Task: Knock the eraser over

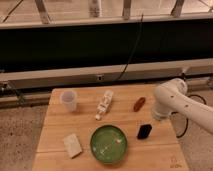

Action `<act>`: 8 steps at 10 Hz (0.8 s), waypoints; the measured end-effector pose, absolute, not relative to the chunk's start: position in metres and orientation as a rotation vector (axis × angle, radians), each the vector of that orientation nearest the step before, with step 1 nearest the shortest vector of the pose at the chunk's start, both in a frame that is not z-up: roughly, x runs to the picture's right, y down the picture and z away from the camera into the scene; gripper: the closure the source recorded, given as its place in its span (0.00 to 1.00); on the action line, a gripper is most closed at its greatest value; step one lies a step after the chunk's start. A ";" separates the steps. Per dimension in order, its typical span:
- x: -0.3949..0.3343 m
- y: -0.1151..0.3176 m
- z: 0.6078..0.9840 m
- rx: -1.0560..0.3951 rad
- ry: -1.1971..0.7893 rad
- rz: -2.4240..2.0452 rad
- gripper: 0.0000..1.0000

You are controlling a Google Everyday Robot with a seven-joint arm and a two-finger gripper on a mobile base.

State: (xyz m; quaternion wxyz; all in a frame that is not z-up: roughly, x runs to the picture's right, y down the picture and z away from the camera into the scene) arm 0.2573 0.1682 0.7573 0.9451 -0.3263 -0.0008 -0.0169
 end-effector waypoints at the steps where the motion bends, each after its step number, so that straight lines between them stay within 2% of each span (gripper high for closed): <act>1: 0.247 0.168 0.762 -0.674 -0.006 -0.052 0.99; 5: 0.242 0.171 0.764 -0.699 -0.014 -0.083 0.99; 8: 0.210 0.172 0.764 -0.716 -0.026 -0.126 0.99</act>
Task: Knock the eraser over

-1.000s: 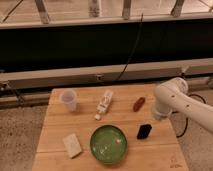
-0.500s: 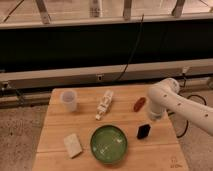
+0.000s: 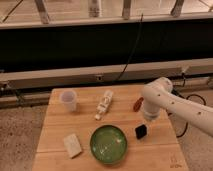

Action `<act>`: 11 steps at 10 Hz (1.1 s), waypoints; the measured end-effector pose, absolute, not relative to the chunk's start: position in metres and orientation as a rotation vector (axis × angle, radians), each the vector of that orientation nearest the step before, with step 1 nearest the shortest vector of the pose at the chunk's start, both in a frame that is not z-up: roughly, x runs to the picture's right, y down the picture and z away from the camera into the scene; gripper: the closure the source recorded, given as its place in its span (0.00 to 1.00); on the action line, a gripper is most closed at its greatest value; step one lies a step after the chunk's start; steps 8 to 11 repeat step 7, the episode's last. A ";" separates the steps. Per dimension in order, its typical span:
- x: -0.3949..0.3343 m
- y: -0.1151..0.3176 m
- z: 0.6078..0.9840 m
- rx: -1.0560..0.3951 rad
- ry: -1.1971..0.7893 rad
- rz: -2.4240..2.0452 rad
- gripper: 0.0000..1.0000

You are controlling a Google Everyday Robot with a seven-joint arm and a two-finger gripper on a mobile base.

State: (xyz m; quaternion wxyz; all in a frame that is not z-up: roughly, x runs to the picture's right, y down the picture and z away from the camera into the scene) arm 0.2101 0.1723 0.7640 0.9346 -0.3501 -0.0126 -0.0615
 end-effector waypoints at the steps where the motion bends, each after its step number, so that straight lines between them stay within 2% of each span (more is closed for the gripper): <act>1: 0.207 0.173 0.764 -0.721 -0.026 -0.136 0.99; 11: 0.186 0.172 0.768 -0.731 -0.038 -0.212 0.99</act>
